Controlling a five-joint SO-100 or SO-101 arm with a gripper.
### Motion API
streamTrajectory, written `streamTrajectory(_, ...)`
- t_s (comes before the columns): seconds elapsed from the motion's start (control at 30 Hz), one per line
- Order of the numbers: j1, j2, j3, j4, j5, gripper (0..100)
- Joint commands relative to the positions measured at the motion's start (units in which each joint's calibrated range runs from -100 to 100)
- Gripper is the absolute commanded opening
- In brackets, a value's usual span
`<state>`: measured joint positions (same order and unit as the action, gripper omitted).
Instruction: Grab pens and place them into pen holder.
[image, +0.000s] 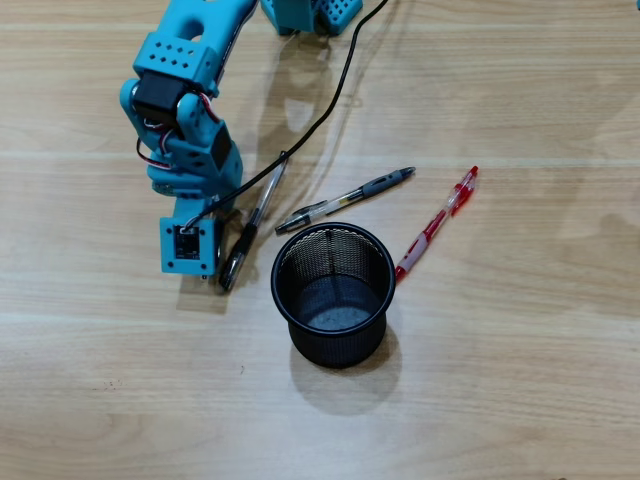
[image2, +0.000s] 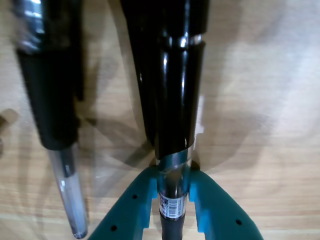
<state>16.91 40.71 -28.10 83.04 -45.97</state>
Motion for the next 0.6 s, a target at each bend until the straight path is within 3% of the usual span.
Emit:
streamTrajectory(0.0, 1.56, -8.25, -1.06, 0.17, 0.94, 2)
streamTrajectory(0.3, 1.2, -26.31, 0.02, 5.85, 0.63, 2)
streamTrajectory(0.57, -1.16, -42.27, 13.09, 5.33, 0.58, 2)
